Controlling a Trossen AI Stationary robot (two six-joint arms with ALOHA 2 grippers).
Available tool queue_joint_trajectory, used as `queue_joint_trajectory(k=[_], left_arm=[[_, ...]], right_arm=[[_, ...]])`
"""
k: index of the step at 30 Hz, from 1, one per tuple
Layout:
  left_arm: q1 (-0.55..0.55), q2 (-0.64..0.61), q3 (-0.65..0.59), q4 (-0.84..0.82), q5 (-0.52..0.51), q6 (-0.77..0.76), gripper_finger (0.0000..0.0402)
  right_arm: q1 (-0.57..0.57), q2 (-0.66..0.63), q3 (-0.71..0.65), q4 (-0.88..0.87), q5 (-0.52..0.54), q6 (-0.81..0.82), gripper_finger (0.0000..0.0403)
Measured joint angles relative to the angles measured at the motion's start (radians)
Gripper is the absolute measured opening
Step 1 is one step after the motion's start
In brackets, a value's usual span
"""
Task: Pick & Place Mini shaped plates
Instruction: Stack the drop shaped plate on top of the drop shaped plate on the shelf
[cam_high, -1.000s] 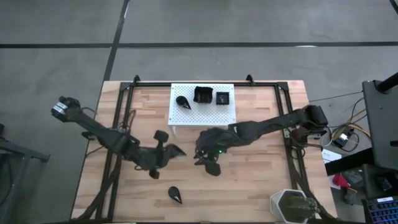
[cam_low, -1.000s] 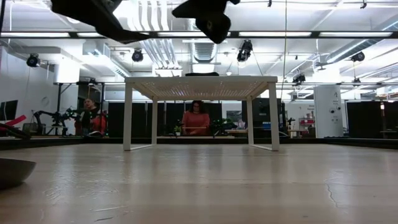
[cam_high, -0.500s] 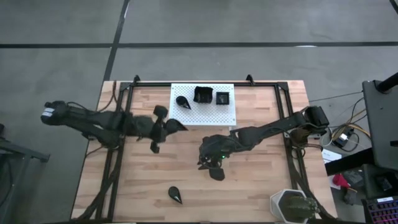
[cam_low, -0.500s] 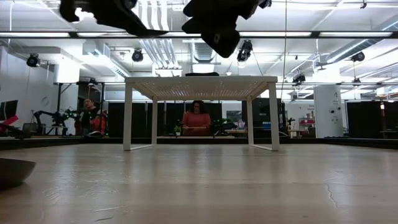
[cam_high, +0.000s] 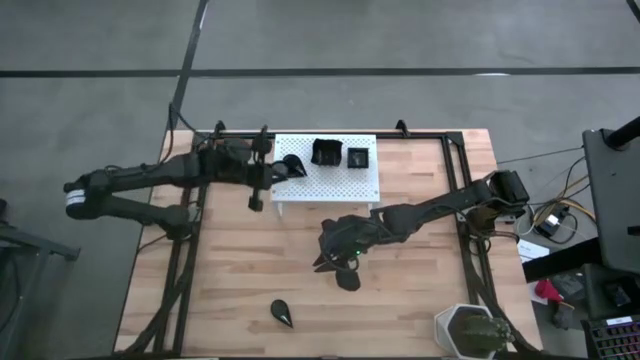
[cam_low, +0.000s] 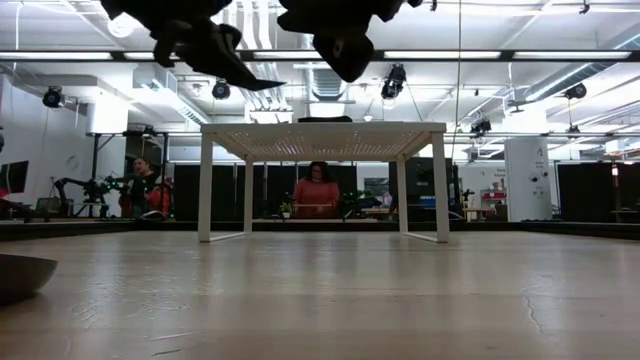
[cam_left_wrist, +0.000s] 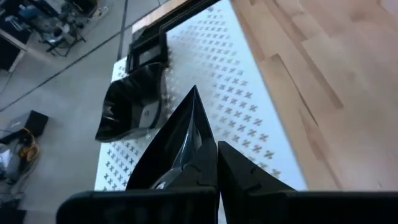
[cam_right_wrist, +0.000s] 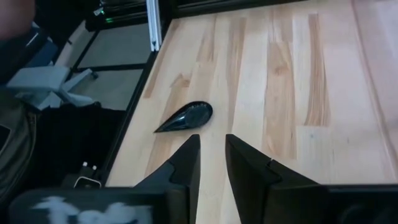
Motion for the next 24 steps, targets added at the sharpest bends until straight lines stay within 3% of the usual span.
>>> queue_joint_trajectory(k=[12, 16, 19, 24], left_arm=[[0.102, 0.144, 0.01, 0.236, 0.208, -0.068, 0.0], [0.117, 0.168, 0.021, 0.152, 0.137, -0.01, 0.0], [0.15, 0.16, 0.026, 0.119, 0.182, -0.023, 0.0], [0.19, 0.157, 0.026, 0.077, 0.173, -0.019, 0.0]], right_arm=[[0.004, 0.0, 0.0, 0.046, 0.0, 0.007, 0.0068], [0.006, 0.0, 0.0, 0.055, 0.0, 0.007, 0.0071], [0.007, 0.0, -0.002, 0.054, -0.001, 0.008, 0.0067], [0.006, 0.0, -0.003, 0.055, 0.0, 0.004, 0.0059]])
